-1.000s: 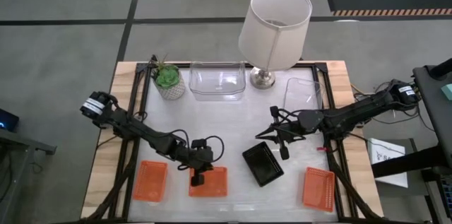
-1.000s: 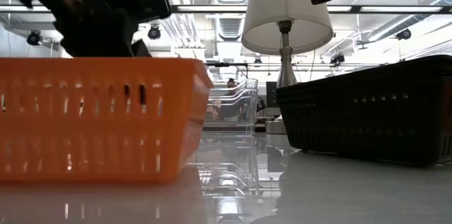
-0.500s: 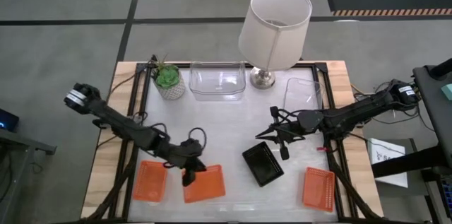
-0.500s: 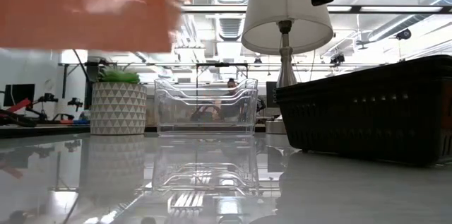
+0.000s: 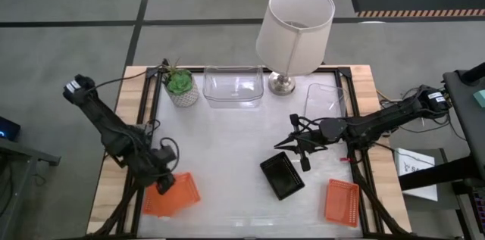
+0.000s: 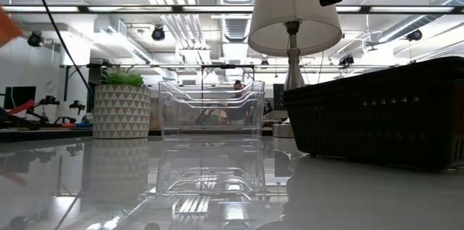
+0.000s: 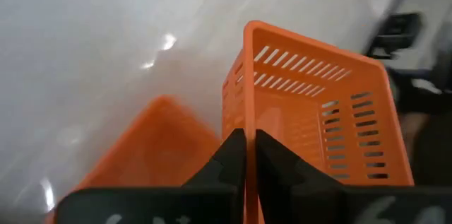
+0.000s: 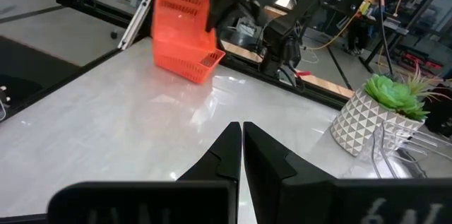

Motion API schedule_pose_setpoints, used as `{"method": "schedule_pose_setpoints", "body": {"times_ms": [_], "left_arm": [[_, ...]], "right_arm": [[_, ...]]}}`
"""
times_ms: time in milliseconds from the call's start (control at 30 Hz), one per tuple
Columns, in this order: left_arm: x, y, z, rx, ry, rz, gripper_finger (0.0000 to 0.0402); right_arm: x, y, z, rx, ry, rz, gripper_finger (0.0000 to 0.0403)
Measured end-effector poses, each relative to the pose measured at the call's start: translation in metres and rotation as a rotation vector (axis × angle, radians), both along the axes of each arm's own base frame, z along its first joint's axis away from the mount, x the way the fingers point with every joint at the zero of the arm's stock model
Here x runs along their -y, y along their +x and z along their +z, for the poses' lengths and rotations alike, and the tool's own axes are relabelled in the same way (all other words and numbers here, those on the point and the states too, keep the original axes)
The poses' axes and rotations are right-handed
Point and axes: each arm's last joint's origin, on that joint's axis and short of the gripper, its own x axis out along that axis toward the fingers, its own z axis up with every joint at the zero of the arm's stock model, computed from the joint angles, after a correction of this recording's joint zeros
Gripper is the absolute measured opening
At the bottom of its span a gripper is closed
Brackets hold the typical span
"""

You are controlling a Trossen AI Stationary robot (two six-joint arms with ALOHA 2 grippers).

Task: Stack baskets by color
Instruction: Stack the middle orange bin on the left orange bin

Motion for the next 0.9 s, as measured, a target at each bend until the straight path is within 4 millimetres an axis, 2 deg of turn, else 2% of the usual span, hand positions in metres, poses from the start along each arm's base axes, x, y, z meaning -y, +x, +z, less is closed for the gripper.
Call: {"method": "schedule_pose_setpoints", "body": {"times_ms": [233, 500, 900], "left_arm": [[-0.015, -0.025, -0.003, -0.188, 0.056, 0.082, 0.0000], [-0.015, -0.027, -0.004, -0.243, 0.037, 0.088, 0.0002], [-0.014, -0.027, -0.007, -0.278, 0.035, 0.075, 0.0074]], "right_arm": [[0.000, 0.000, 0.000, -0.002, 0.009, -0.002, 0.0009], [0.000, 0.000, 0.000, -0.001, 0.009, -0.002, 0.0009], [0.000, 0.000, 0.000, -0.001, 0.009, -0.002, 0.0009]]}}
